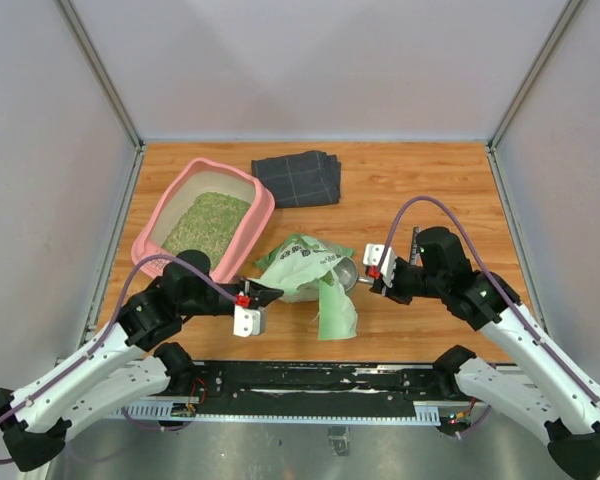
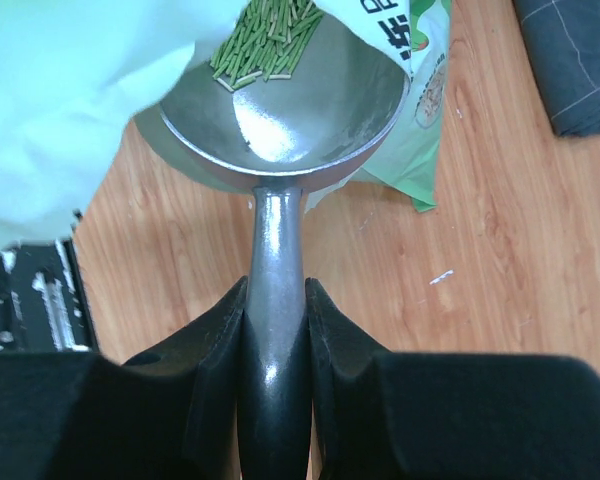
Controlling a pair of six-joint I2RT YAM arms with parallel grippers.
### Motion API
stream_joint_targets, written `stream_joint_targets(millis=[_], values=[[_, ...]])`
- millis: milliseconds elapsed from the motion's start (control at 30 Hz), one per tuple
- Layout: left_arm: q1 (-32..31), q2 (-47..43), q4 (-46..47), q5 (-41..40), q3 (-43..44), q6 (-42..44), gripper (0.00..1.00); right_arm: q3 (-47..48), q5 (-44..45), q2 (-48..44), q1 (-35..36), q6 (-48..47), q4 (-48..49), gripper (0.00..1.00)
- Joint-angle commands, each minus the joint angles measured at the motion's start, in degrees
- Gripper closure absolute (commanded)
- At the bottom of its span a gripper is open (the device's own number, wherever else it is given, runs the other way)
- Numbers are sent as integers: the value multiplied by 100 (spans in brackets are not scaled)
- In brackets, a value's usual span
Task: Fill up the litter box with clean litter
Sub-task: 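Scoop the cat litter from the cat litter bag.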
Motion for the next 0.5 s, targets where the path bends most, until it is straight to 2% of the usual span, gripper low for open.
stream_joint_targets(millis=[0,100,267,467], values=[[-6,195,507,-698,463,-22,100,612,-239,-26,35,1410,-74,99],[-6,459,651,-950,744,-61,100,695,-271,-165,39,1349,-242,99],[10,855,879,-1632,1134,-71,100,936,302,-203,-7,1112,-701,99],[316,934,1030,-1491,1342,-200,100,788,293,-382,-158,1486,-755,99]])
